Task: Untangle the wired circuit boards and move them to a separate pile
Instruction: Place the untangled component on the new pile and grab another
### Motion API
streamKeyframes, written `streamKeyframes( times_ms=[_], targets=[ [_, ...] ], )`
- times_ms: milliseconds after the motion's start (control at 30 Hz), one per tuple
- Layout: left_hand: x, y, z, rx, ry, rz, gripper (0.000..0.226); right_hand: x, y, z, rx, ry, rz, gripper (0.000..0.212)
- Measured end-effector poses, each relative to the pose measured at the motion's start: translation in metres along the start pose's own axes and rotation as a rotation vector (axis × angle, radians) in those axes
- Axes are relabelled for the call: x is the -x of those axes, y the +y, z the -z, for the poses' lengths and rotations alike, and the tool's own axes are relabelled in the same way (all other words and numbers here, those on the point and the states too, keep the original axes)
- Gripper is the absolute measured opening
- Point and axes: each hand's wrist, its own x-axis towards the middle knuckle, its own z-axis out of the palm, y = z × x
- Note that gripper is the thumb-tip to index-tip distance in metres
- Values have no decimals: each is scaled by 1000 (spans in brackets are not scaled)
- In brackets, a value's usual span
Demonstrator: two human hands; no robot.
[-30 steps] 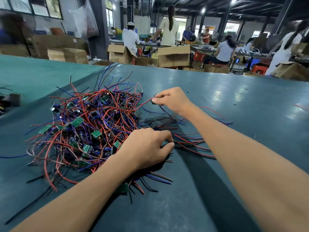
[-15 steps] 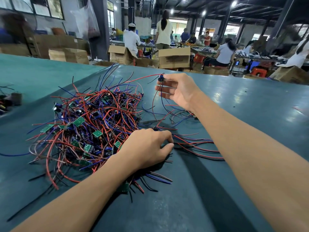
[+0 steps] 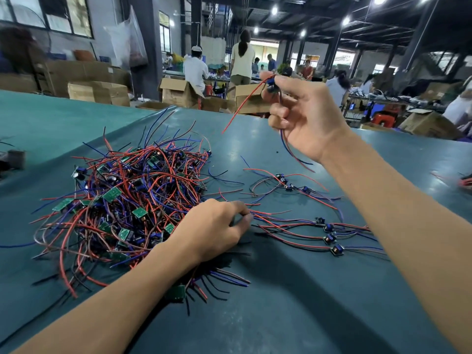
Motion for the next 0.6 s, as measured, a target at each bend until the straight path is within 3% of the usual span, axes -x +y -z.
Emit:
streamKeyframes(
  times_ms=[167,300,367,500,600],
  targets=[
    [-1,12,14,299,245,-136,41,56,12,5,39,-75,-44,30],
    [1,23,20,413,212,-181,53,97,50,13,79,-105,-127,20],
    [2,24,20,409,202,-179,56,110,68,18,59,-117,-181,25],
    [2,24,18,513,200,-68,39,127,92,19,95,-140,-194,28],
    [3,27,15,608,151,-60,39,136,97,14,165,-163,-152,23]
  ],
)
